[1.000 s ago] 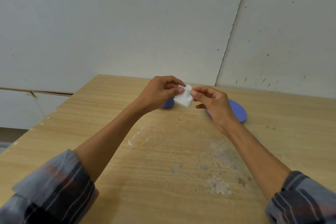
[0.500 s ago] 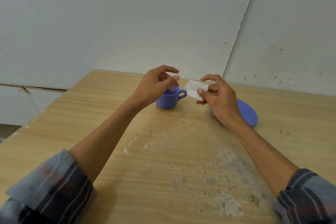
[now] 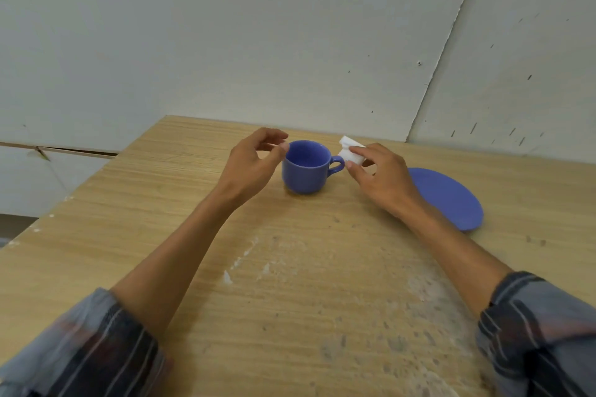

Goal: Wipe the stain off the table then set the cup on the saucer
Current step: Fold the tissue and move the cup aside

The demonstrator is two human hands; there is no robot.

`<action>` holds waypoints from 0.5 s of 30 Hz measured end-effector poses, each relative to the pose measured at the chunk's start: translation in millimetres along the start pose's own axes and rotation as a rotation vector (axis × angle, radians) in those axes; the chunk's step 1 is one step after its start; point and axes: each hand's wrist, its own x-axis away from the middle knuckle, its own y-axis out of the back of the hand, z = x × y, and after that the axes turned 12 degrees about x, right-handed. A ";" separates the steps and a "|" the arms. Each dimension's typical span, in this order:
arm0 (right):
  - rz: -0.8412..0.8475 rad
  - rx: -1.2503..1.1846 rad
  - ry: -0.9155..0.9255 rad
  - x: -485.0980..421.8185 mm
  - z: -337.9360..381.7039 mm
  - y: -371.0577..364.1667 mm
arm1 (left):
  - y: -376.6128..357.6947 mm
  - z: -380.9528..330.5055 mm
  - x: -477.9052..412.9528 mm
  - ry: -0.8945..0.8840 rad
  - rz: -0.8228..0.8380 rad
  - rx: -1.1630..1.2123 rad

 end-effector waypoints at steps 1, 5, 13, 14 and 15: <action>0.017 -0.008 0.009 -0.3 -0.4 -2.7 | 0.3 3.8 -0.5 0.029 0.042 -0.003; 0.012 -0.036 0.036 -3.1 -1.5 -9.9 | -3.4 15.0 -1.2 0.131 0.209 -0.018; -0.026 -0.051 0.038 -7.7 0.4 -14.7 | -12.0 20.1 -12.9 0.100 0.235 -0.054; -0.024 -0.052 0.039 -7.8 0.6 -14.8 | -12.0 20.5 -13.5 0.092 0.233 -0.051; -0.024 -0.053 0.039 -8.2 0.9 -14.8 | -11.9 20.8 -14.0 0.082 0.231 -0.047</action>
